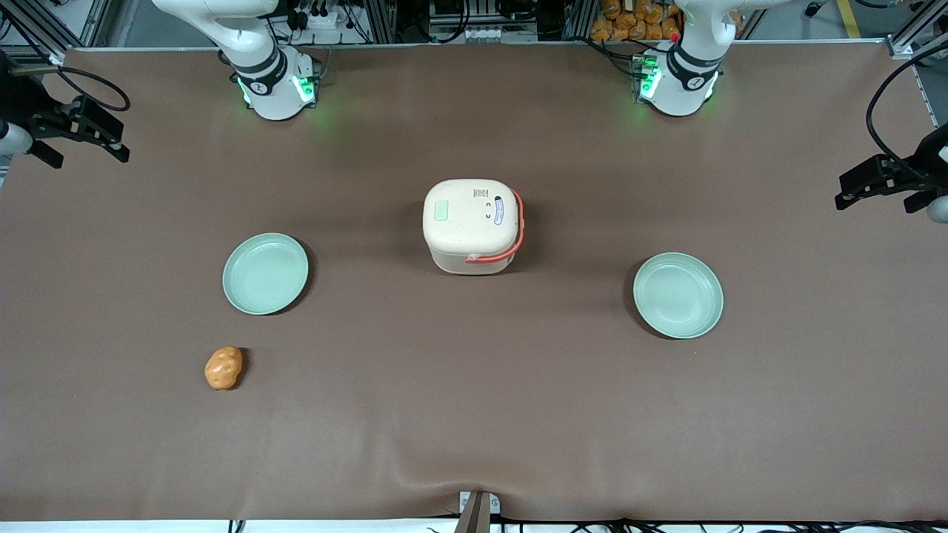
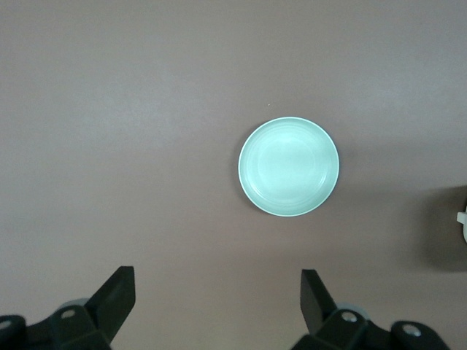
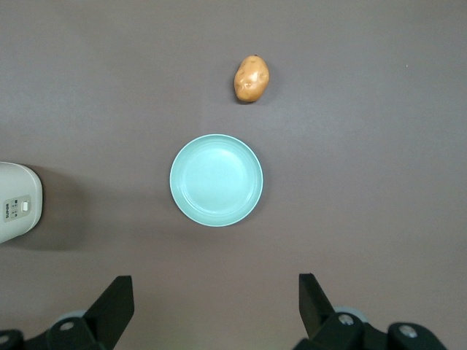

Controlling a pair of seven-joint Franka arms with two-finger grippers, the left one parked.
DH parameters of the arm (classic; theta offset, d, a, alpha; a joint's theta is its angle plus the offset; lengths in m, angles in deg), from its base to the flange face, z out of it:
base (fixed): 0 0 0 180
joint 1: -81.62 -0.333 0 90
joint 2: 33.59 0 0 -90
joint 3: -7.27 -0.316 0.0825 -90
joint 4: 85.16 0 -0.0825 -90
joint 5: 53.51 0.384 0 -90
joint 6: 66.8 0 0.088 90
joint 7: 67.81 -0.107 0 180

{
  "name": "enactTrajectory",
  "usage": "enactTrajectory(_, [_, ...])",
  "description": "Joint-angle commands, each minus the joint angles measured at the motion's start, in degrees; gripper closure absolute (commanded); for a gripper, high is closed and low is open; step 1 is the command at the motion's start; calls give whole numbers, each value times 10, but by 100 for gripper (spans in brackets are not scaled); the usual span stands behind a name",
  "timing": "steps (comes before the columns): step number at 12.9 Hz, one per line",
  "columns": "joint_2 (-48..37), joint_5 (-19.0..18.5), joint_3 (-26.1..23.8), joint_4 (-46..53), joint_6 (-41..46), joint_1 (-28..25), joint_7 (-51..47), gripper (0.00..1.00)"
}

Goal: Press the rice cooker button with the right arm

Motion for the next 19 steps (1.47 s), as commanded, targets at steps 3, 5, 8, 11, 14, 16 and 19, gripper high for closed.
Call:
enactTrajectory(3, [14, -3, -6, 26, 17, 9, 3, 0])
enactTrajectory(5, [15, -3, -6, 26, 17, 10, 3, 0])
enactTrajectory(8, [19, -3, -6, 26, 17, 8, 3, 0])
enactTrajectory(11, [19, -3, -6, 26, 17, 8, 3, 0])
enactTrajectory(14, [19, -3, -5, 28, 15, 12, 3, 0])
enactTrajectory(16, [19, -1, -5, 34, 16, 13, 6, 0])
enactTrajectory(19, [28, 3, -5, 34, 15, 8, 9, 0])
